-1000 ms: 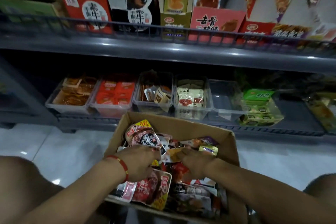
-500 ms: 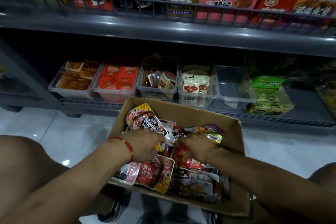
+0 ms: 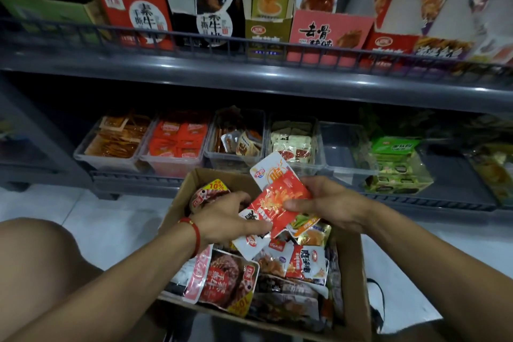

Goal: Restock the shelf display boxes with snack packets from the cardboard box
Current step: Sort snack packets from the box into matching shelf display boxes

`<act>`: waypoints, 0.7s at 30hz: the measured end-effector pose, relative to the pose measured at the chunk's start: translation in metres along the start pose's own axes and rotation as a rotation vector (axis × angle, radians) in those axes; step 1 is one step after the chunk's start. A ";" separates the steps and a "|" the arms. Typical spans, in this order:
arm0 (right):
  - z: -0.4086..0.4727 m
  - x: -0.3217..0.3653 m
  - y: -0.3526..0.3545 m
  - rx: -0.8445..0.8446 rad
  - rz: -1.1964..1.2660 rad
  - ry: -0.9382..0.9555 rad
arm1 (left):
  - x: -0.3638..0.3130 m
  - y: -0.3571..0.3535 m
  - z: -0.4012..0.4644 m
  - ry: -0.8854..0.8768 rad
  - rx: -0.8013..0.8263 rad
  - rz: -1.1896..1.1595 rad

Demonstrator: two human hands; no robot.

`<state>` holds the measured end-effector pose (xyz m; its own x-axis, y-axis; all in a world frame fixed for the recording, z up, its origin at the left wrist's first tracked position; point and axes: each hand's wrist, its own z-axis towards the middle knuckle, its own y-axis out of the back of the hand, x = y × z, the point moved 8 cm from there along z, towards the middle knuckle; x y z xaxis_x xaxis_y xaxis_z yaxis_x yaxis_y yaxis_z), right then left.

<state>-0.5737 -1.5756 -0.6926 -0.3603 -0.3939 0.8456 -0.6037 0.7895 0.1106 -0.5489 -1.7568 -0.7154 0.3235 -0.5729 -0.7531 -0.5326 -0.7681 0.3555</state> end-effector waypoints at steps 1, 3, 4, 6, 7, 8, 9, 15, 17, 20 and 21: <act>-0.003 0.003 0.001 -0.024 0.057 0.020 | -0.004 0.000 -0.001 -0.014 -0.002 -0.075; -0.007 0.009 0.009 -0.119 0.157 0.052 | -0.012 0.009 -0.004 -0.038 -0.059 -0.182; -0.010 0.013 0.015 -0.170 0.215 0.065 | -0.014 0.017 -0.006 -0.038 -0.102 -0.234; -0.019 0.021 0.027 -0.258 0.306 0.096 | -0.015 0.036 -0.011 -0.057 -0.214 -0.309; -0.023 0.025 0.032 -0.285 0.344 0.117 | -0.017 0.043 -0.014 -0.072 -0.263 -0.335; -0.028 0.029 0.035 -0.299 0.380 0.138 | -0.019 0.046 -0.018 -0.081 -0.285 -0.371; -0.032 0.032 0.036 -0.305 0.400 0.164 | -0.022 0.044 -0.021 -0.084 -0.278 -0.427; -0.030 0.038 0.019 -0.427 0.327 0.255 | -0.069 -0.001 -0.034 -0.221 -0.050 -0.817; -0.029 0.043 0.013 -0.411 0.286 0.288 | -0.077 0.001 -0.036 -0.270 -0.124 -0.769; -0.036 0.053 0.025 -0.481 0.285 0.307 | -0.082 0.008 -0.040 -0.304 -0.219 -0.662; -0.041 0.058 0.035 -0.535 0.270 0.330 | -0.084 0.010 -0.042 -0.317 -0.226 -0.627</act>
<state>-0.5868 -1.5513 -0.6184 -0.1620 -0.0535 0.9853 -0.0581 0.9973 0.0446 -0.5483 -1.7286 -0.6255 0.2541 0.0770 -0.9641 -0.1366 -0.9840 -0.1146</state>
